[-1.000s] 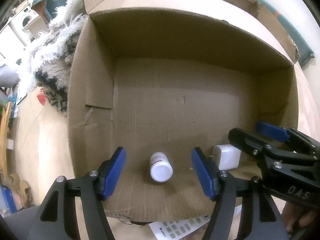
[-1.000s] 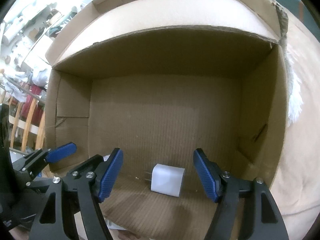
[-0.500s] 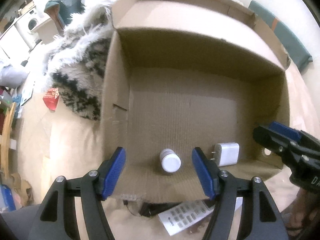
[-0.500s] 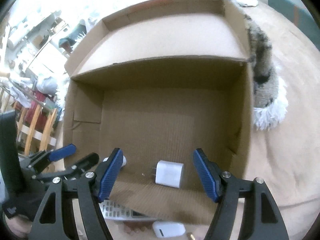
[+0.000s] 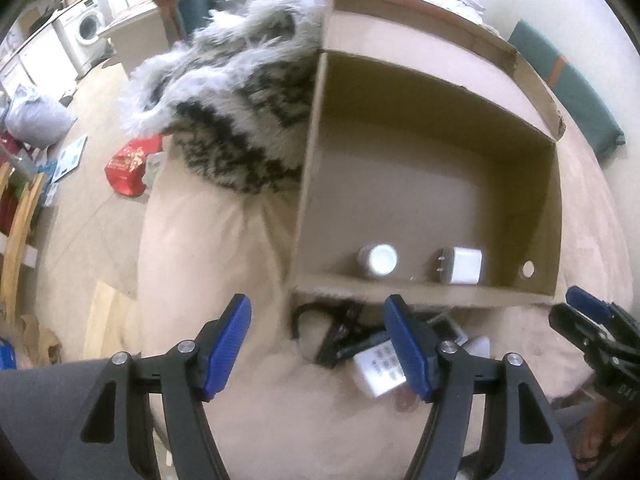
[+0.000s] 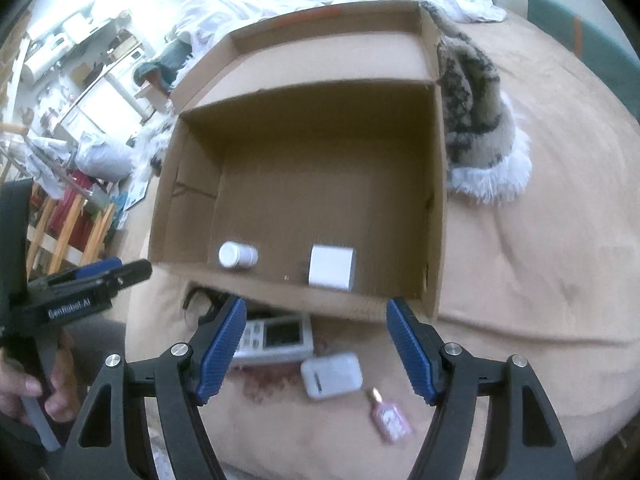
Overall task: Organize rigid objects
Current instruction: 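Grasp the white earbud case with the right gripper while the left gripper grasps the black flashlight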
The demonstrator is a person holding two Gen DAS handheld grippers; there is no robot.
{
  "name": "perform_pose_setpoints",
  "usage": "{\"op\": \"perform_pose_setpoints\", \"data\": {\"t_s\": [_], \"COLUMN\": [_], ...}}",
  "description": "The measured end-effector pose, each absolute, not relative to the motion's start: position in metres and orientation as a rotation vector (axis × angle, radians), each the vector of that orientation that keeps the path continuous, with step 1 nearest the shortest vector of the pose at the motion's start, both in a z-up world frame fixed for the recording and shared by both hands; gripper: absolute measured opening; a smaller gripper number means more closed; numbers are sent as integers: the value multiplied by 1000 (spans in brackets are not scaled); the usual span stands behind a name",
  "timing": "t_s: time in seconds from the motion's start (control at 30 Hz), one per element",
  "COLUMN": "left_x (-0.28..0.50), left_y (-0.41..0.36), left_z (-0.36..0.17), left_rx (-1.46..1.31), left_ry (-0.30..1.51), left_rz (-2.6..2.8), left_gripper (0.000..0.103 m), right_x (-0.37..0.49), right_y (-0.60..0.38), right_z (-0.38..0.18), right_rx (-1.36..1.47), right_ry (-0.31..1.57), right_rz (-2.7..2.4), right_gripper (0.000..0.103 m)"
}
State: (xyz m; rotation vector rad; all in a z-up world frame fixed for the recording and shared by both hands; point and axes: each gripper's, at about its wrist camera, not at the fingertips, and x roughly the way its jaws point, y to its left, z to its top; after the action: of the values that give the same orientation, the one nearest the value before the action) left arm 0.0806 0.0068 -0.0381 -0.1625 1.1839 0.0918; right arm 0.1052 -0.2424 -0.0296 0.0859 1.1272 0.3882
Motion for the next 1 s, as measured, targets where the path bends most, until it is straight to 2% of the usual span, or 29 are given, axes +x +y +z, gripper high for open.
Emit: {"op": "perform_pose_setpoints", "data": {"t_s": [0.47,0.63,0.8,0.87,1.0], "left_x": [76,94,109,117,129], "left_y": [30,25,14,4,-13], "left_z": [-68,-94,-110,-118,-135], "left_rx": [-249,-243,-235,-226,-170], "left_ry": [1251,1323,1357,1368,1399], "left_rz": [106,100,71,36,10], "left_gripper": [64,45,44,35,34], "right_x": [94,98,102,104,107], "right_y": [-258,-254,-253,-252,-247], "right_z": [-64,-70,-75,-76,-78], "right_rx": [211,211,208,207,192], "right_ry": [1238,1257,1270,1274,1279], "right_rz": [357,357,357,355,362], "right_gripper": [76,76,76,76,76]}}
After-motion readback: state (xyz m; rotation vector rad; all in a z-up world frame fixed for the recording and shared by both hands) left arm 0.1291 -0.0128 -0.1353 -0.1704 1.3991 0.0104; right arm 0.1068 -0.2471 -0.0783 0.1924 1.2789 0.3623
